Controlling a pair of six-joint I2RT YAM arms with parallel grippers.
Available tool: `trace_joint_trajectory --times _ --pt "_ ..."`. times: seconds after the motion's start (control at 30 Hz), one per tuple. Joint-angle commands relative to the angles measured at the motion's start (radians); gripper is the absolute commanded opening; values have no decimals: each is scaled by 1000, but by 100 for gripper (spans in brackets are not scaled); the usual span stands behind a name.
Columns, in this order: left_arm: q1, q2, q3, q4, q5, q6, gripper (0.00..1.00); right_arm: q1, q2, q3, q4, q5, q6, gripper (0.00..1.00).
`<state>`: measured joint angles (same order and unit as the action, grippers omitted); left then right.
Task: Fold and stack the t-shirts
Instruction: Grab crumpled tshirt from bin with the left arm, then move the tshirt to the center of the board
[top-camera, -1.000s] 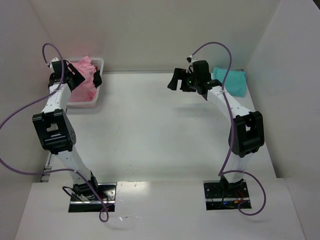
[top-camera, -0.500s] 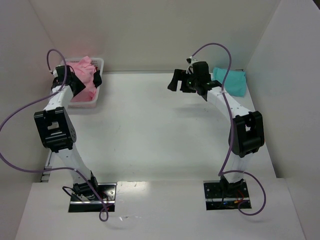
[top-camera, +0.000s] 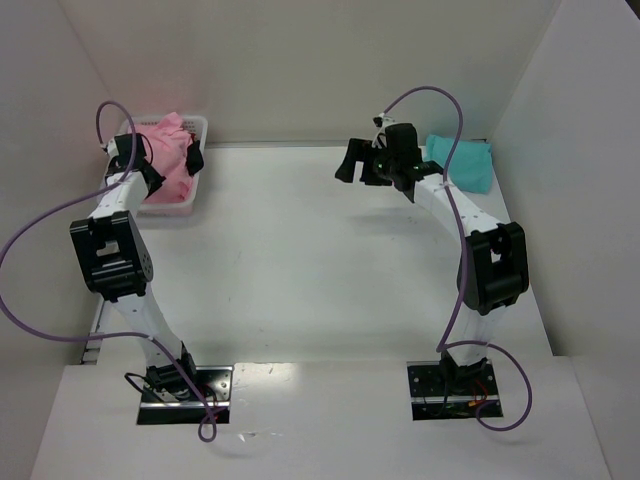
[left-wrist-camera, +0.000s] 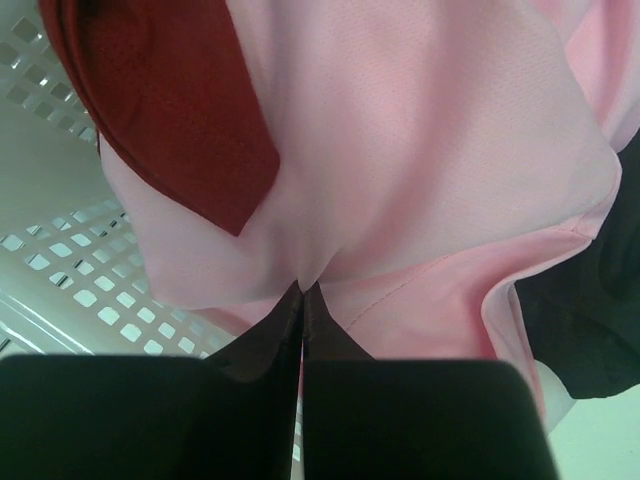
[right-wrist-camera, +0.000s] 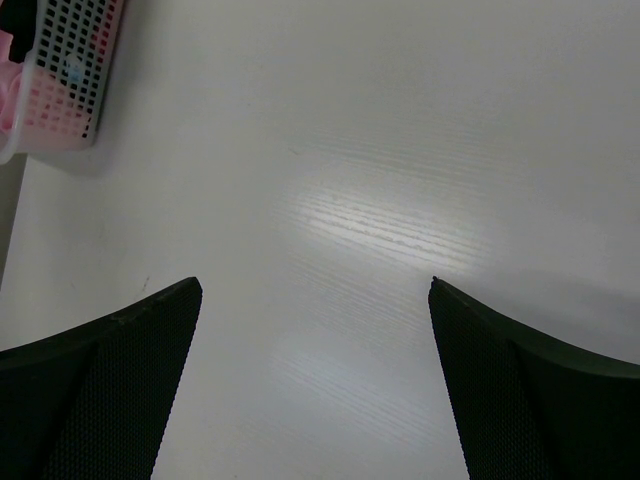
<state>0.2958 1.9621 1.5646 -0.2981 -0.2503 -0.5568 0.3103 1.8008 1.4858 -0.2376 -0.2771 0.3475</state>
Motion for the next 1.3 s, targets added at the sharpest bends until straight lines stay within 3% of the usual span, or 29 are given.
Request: trace_joint_trajectory --times 0.0,0.2,0.47,0.77,0.93,1.03,1.1,1.27 --pt "0 -44 23 30 -3 -20 0 12 -64 -10 41 -1 15 100" --pt "0 -184 79 12 107 36 0 12 -84 -19 52 -1 24 100" --pt "-30 -332 280 -112 340 137 0 12 -113 -30 100 -28 42 100" --pt "-277 -387 653 -253 593 112 0 28 -254 -174 330 -230 85 100" --pt "-403 -397 808 -261 783 64 0 44 -370 -278 399 -90 120 100" --pt "-409 -453 801 -263 914 73 0 44 -422 -309 368 -9 106 100" --pt "-409 -517 708 -259 927 105 0 44 -460 -325 344 35 104 100" --pt "-409 -671 392 -250 745 119 1 44 -566 -408 332 106 92 100"
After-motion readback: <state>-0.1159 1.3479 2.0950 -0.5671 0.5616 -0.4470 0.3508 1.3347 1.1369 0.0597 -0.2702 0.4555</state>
